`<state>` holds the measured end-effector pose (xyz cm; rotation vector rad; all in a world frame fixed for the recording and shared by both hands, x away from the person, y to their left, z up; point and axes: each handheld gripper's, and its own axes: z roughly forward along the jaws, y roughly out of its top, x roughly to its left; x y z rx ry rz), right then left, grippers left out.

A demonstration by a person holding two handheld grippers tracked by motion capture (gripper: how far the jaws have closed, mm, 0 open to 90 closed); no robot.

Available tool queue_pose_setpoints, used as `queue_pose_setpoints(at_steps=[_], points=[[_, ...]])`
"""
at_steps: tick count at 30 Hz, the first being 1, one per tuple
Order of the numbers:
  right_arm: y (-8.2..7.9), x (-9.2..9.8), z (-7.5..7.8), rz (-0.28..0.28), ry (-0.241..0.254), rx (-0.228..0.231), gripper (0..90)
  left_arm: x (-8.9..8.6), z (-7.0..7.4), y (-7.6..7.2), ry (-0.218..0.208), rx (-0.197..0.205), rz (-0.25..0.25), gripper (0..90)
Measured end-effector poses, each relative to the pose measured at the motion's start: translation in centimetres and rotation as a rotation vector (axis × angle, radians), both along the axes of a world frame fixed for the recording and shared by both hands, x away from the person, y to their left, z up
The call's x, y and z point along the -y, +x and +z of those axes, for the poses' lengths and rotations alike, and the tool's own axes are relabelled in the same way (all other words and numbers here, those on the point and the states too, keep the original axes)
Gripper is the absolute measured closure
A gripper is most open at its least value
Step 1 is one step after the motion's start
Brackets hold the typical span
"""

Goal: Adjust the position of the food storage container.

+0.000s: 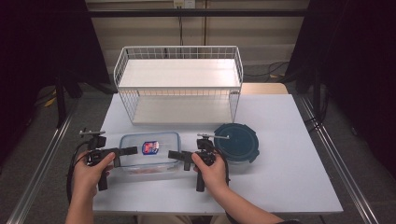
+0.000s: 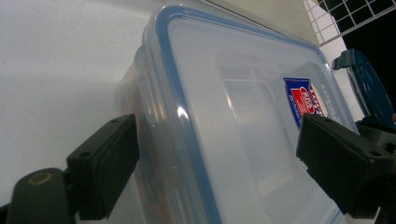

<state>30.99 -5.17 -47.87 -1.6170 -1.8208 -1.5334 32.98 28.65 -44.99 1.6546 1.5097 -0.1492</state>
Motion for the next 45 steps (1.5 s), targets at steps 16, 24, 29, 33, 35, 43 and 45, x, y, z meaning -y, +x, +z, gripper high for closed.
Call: queue_pose_setpoints(at_steps=[16,24,29,33,35,43,45], points=[[-0.4,0.2,0.2,-0.004,0.001,-0.026,36.9,-0.3,0.9,-0.8,-0.013,0.018,0.097,30.6],[-0.5,0.8,0.6,-0.015,0.020,-0.040,41.9,0.1,1.5,-1.0,-0.009,0.063,0.110,34.0],[-0.4,1.4,0.9,-0.038,0.010,-0.016,43.6,0.3,2.3,-1.2,-0.053,0.104,0.121,39.3],[-0.3,1.7,1.0,-0.045,0.027,-0.024,45.0,0.3,2.6,-1.4,-0.045,0.118,0.100,40.9],[-0.3,1.8,0.9,-0.042,0.029,-0.019,45.2,0.3,2.6,-1.4,-0.041,0.119,0.097,41.0],[-0.4,1.9,1.6,-0.048,0.058,0.012,47.0,0.0,3.5,-1.7,-0.095,0.169,0.117,43.1],[-0.5,2.2,2.1,-0.062,0.065,0.034,48.2,0.1,3.7,-1.8,-0.117,0.183,0.131,43.2]])
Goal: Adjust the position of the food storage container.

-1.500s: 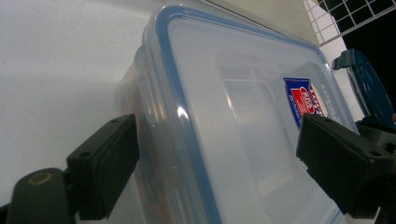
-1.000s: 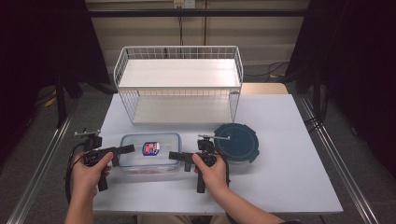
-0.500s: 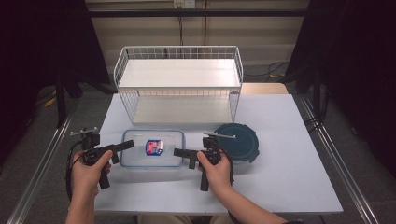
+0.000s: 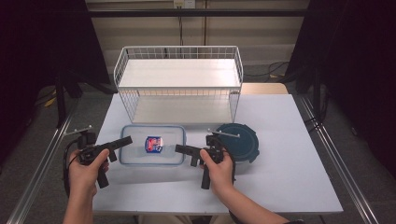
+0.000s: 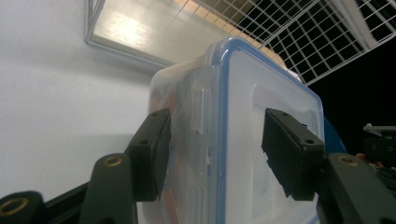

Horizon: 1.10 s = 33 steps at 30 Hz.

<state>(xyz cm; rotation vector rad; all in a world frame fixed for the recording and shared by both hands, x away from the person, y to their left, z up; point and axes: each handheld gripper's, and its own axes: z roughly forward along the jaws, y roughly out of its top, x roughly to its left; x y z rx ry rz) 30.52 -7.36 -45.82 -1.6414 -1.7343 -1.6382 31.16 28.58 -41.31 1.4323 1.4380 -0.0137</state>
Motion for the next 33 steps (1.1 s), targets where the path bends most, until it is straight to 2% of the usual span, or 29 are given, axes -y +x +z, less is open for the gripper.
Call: queue_pose_setpoints(at_steps=[1,4,5,7,8,10,15,16,17,22,24,26,28,31,33], points=[[0.0,0.2,0.3,-0.001,0.016,0.008,49.4,0.0,0.1,0.0,-0.005,0.012,-0.001,43.3],[0.1,0.5,0.6,-0.009,0.025,0.030,49.8,0.1,0.3,-0.1,-0.017,0.023,-0.004,43.7],[0.2,0.7,0.9,-0.015,0.030,0.054,51.3,0.0,0.5,-0.2,-0.022,0.040,-0.001,43.7],[0.3,0.8,1.2,-0.016,0.043,0.079,52.3,-0.1,0.7,-0.3,-0.032,0.048,-0.002,43.7],[0.3,0.8,1.2,-0.016,0.043,0.079,52.3,-0.1,0.7,-0.3,-0.032,0.048,-0.002,43.7],[0.3,1.1,1.6,-0.009,0.075,0.085,53.7,-0.1,1.2,-0.4,-0.046,0.074,0.006,43.8],[0.5,1.9,2.0,-0.035,0.152,0.089,56.6,0.5,1.8,-0.3,-0.062,0.093,0.007,44.3],[0.5,1.9,2.0,-0.035,0.152,0.089,56.6,0.5,1.8,-0.3,-0.062,0.093,0.007,44.5],[0.6,2.4,2.0,-0.056,0.168,0.109,57.3,0.8,2.0,-0.2,-0.069,0.092,-0.007,44.5],[0.7,4.0,2.7,-0.120,0.247,0.127,59.4,1.9,2.2,-0.1,-0.101,0.096,-0.030,45.5],[0.7,4.3,3.0,-0.128,0.256,0.133,59.5,2.1,2.3,0.0,-0.114,0.104,-0.040,46.7],[0.8,4.9,3.5,-0.147,0.273,0.142,59.8,2.6,2.5,0.1,-0.160,0.114,-0.026,47.7],[0.9,5.1,3.7,-0.150,0.281,0.144,59.8,2.6,2.6,0.1,-0.176,0.116,-0.032,48.5],[1.0,5.5,3.8,-0.165,0.309,0.151,59.8,2.6,2.8,0.1,-0.211,0.144,-0.015,52.0],[1.0,5.4,3.9,-0.171,0.316,0.154,59.8,2.7,2.9,0.2,-0.215,0.148,-0.005,52.1]])
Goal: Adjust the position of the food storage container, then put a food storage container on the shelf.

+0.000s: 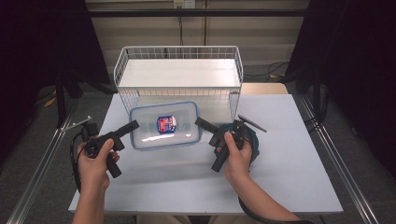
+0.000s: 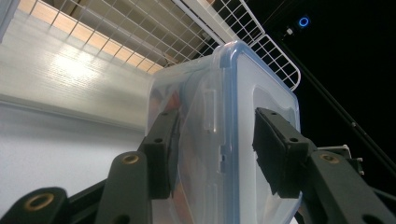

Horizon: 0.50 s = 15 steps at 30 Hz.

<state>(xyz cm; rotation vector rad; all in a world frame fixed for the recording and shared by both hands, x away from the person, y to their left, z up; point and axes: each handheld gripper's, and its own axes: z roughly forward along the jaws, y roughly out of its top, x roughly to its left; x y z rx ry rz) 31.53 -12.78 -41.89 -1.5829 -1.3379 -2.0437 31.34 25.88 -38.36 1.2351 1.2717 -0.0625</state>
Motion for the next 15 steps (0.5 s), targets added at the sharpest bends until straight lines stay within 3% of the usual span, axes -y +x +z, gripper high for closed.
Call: queue_pose_setpoints(at_steps=[9,15], points=[[0.1,-0.5,0.4,-0.010,0.028,0.021,60.1,-0.2,0.7,0.3,-0.016,0.037,0.026,52.2],[0.5,-0.3,1.5,-0.025,0.032,0.051,60.2,0.1,1.6,0.8,-0.026,0.061,0.019,52.2]])
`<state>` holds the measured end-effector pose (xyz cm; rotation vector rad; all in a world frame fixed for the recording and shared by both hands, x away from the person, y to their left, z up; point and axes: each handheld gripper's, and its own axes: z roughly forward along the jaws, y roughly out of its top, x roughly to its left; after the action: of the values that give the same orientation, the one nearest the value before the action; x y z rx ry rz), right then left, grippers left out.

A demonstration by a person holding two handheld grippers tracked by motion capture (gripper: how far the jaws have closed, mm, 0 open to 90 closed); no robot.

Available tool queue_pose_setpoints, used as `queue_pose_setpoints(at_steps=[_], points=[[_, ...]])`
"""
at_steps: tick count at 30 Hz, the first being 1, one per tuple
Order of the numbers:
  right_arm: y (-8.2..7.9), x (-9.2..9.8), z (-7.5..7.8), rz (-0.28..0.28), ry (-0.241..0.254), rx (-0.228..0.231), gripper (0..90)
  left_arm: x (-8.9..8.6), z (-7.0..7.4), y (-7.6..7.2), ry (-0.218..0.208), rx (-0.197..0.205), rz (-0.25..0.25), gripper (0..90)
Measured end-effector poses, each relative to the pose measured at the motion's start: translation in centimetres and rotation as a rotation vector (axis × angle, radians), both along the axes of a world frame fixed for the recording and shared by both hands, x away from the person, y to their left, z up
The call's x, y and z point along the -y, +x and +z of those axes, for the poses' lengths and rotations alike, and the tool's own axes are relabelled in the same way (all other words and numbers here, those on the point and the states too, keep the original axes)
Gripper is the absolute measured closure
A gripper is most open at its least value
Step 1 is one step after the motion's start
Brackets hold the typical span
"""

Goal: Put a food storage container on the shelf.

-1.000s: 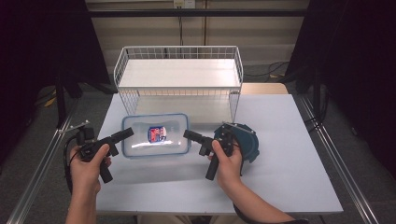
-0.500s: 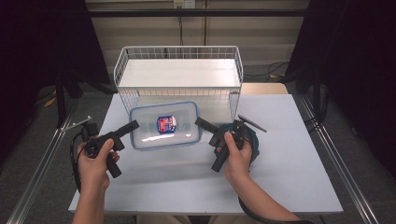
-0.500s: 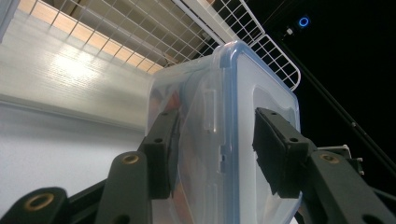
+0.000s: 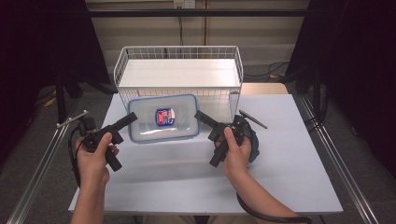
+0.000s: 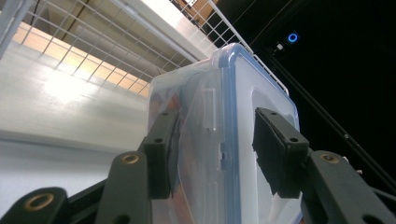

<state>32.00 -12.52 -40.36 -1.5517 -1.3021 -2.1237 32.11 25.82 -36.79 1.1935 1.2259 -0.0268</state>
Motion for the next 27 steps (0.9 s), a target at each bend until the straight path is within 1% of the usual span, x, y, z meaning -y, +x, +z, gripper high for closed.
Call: queue_pose_setpoints(at_steps=[1,2,3,4,5,6,7,8,9,10,11,14,16,17,18,20,21,22,25,27], points=[[0.1,0.1,0.4,-0.003,0.001,0.006,60.2,0.2,0.4,0.0,-0.011,0.014,0.009,52.2],[0.1,0.1,0.6,-0.006,0.003,0.010,60.2,0.2,0.5,0.0,-0.002,0.024,0.009,52.1],[0.1,0.2,0.8,-0.009,0.006,0.016,60.3,0.3,0.7,0.1,-0.014,0.031,0.000,52.1],[0.1,0.2,0.8,-0.009,0.006,0.016,60.3,0.3,0.7,0.1,-0.014,0.031,0.000,52.2],[0.2,0.3,1.4,-0.019,0.006,0.029,60.3,0.4,0.9,0.3,-0.020,0.031,0.003,52.2],[0.2,0.4,1.6,-0.020,0.007,0.028,60.3,0.6,1.2,0.4,-0.042,0.035,0.008,52.4],[0.3,0.5,1.8,-0.022,0.008,0.035,60.3,0.6,1.2,0.5,-0.028,0.047,0.004,52.7],[0.3,0.6,1.9,-0.024,0.011,0.036,60.3,0.6,1.2,0.5,-0.028,0.047,0.004,53.0],[0.4,0.7,2.1,-0.030,0.017,0.040,60.4,0.6,1.5,0.6,-0.032,0.052,-0.015,53.1],[0.4,0.7,2.1,-0.030,0.017,0.040,60.4,0.8,1.7,0.7,-0.044,0.049,-0.004,53.1],[0.5,0.8,2.3,-0.031,0.015,0.039,60.4,1.0,1.9,1.0,-0.044,0.055,-0.005,53.1],[0.7,1.1,2.9,-0.045,0.030,0.050,60.4,1.3,2.4,1.3,-0.043,0.063,-0.010,53.3],[0.8,1.3,3.1,-0.042,0.027,0.050,60.4,1.6,2.6,1.6,-0.060,0.061,-0.010,53.3],[0.9,1.5,3.3,-0.050,0.027,0.055,60.4,1.6,2.6,1.8,-0.052,0.059,-0.021,53.3],[1.0,1.6,3.4,-0.055,0.027,0.057,60.4,1.8,2.7,2.0,-0.064,0.055,-0.015,53.5],[1.1,1.7,3.6,-0.054,0.028,0.054,60.4,1.8,2.7,2.0,-0.059,0.058,-0.022,53.7],[1.4,2.0,3.9,-0.060,0.025,0.048,60.4,2.2,2.9,2.3,-0.071,0.056,-0.021,53.7],[1.4,2.0,3.9,-0.060,0.025,0.048,60.4,2.2,2.9,2.3,-0.071,0.056,-0.021,53.7],[1.8,2.4,4.7,-0.069,0.020,0.062,60.4,2.5,3.3,2.8,-0.085,0.060,-0.020,53.7],[1.9,2.4,4.8,-0.075,0.020,0.069,60.5,2.7,3.6,3.0,-0.090,0.057,-0.012,53.7]])
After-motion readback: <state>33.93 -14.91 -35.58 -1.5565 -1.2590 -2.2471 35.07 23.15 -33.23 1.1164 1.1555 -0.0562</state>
